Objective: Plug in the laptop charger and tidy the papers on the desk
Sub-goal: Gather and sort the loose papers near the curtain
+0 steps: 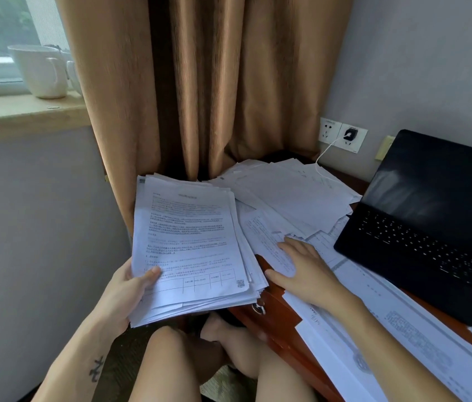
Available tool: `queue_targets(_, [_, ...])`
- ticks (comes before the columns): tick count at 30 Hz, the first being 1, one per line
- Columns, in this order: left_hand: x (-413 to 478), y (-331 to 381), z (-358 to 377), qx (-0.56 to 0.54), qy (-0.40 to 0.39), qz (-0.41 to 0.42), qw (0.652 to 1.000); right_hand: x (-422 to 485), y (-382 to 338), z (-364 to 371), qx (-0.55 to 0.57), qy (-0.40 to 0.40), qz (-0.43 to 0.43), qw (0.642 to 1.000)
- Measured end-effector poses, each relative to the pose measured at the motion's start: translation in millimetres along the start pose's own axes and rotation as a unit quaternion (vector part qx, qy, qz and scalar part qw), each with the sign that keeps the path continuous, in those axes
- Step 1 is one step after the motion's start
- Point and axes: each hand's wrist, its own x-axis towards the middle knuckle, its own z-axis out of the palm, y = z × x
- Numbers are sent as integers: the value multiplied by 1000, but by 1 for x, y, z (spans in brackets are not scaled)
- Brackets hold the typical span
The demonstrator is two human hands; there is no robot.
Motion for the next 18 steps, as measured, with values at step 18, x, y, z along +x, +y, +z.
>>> queue_targets(18, [-10,7,-4,-16,5,6,1000,31,0,-11,-162,277,-86,943])
